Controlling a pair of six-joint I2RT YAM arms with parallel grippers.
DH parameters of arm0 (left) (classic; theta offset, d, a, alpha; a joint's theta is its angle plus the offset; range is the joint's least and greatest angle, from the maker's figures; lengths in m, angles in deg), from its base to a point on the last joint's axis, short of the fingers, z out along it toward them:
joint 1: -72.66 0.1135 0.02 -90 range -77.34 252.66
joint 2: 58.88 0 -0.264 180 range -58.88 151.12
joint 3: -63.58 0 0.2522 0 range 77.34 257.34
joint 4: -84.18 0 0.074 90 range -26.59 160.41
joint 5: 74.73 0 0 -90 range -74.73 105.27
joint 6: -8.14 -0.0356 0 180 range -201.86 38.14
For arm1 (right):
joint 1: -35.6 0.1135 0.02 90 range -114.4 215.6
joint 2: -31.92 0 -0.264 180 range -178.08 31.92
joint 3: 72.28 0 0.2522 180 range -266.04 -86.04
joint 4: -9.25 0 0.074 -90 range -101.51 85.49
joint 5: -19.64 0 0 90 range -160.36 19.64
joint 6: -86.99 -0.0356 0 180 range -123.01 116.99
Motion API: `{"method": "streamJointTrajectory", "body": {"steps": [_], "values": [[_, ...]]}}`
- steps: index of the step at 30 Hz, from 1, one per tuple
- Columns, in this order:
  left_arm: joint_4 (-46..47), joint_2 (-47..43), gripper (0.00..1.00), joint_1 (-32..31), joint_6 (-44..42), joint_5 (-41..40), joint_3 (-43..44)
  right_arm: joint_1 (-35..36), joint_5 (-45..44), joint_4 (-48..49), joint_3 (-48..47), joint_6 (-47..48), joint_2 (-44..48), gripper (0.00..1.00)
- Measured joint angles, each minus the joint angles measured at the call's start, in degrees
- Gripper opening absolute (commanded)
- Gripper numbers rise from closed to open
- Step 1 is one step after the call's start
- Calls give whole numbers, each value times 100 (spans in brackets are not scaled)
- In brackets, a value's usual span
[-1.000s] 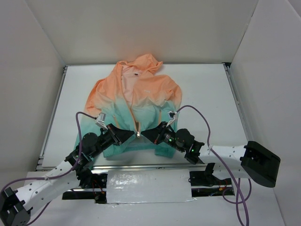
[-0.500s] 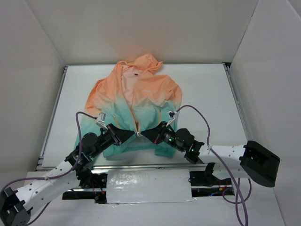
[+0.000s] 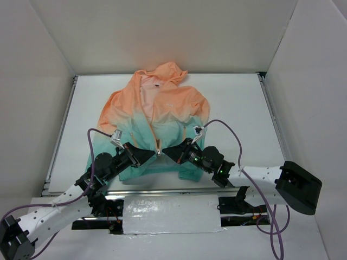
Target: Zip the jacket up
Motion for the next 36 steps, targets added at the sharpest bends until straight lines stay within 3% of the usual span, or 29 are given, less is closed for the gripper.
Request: {"method": "streamJointTrajectory", "body": {"steps": [36], "values": [[-120, 37, 0, 0, -13, -70, 129, -2, 107, 313, 299, -35, 127, 0]]}}
